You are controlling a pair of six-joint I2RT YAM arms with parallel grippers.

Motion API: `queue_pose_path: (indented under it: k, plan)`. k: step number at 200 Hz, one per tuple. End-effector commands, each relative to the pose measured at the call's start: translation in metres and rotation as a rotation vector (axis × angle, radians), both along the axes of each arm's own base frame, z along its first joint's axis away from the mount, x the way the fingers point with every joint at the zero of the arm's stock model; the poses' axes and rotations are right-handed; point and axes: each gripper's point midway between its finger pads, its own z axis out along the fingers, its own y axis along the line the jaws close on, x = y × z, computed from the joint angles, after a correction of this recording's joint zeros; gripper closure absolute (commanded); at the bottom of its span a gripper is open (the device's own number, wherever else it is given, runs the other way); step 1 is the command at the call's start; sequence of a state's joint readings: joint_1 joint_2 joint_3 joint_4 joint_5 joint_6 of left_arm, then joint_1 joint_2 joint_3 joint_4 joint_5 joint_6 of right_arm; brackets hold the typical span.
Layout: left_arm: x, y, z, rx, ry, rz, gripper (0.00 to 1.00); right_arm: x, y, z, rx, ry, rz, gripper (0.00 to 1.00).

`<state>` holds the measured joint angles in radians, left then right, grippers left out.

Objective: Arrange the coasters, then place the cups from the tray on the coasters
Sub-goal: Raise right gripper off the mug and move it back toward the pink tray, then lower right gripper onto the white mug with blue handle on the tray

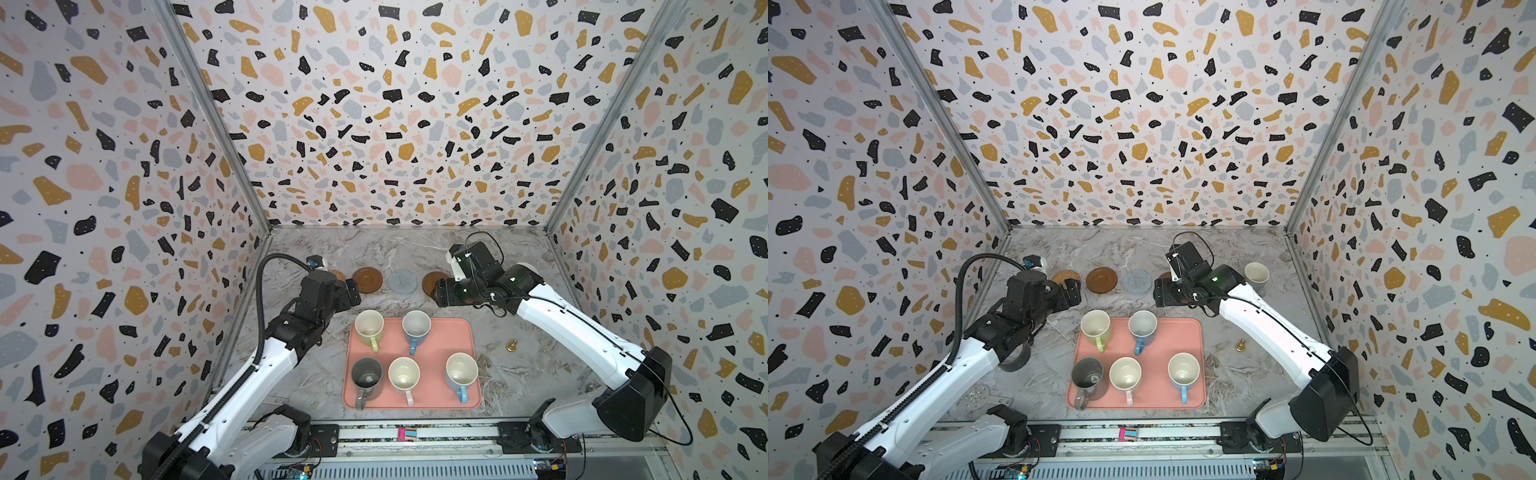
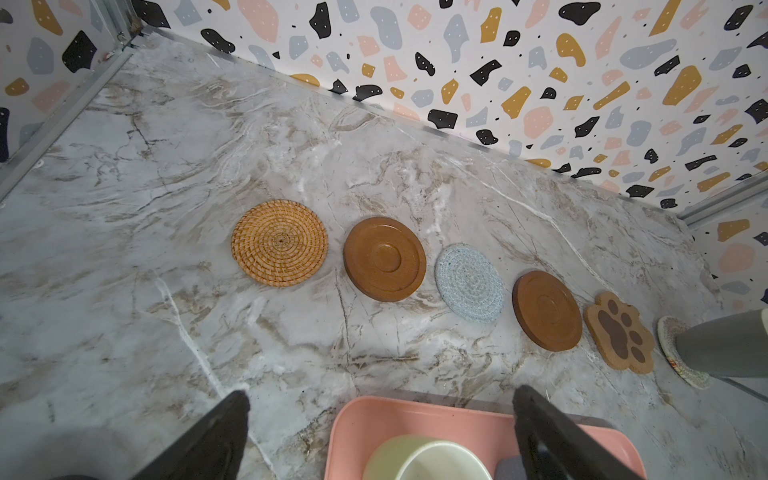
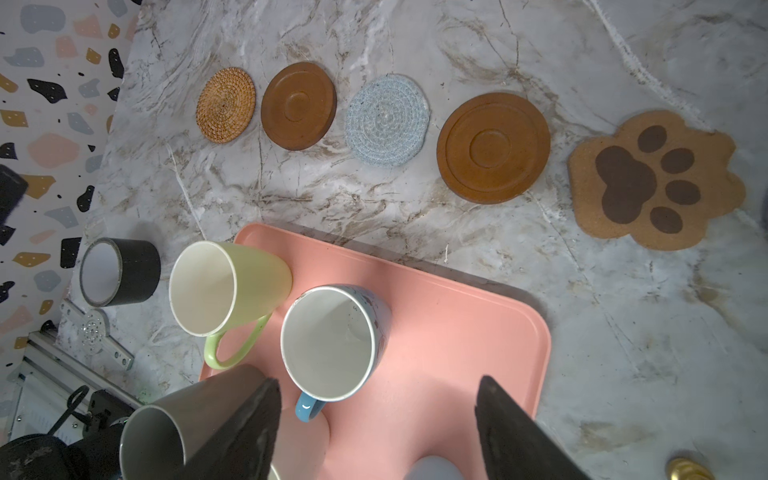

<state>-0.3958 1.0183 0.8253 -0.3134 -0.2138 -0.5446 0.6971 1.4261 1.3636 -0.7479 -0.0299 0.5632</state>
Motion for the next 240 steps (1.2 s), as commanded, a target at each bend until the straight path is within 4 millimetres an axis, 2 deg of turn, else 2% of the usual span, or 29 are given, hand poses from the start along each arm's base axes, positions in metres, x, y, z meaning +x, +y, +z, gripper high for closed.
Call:
queue_pose_path:
  k: [1,38,57,182,240]
  plan:
    - [-0.002,-0.001,-0.005,-0.003,0.005,0.000,0.01,-0.007,-0.006,-0.006,-0.002,0.032,-0.050,0.24]
    - [0.002,-0.004,-0.007,-0.005,0.018,-0.011,0.00,-0.017,-0.004,-0.026,0.004,0.077,-0.130,0.26]
    - [0.002,-0.005,-0.008,-0.014,0.017,-0.010,0.00,-0.024,0.003,-0.032,0.045,0.093,-0.142,0.26]
    - [-0.002,-0.004,-0.019,-0.029,0.023,-0.003,0.00,-0.059,0.049,-0.052,0.054,0.178,-0.054,0.27]
    - [-0.003,-0.004,-0.020,-0.035,0.021,-0.003,0.00,-0.066,0.059,-0.063,0.016,0.211,-0.021,0.27]
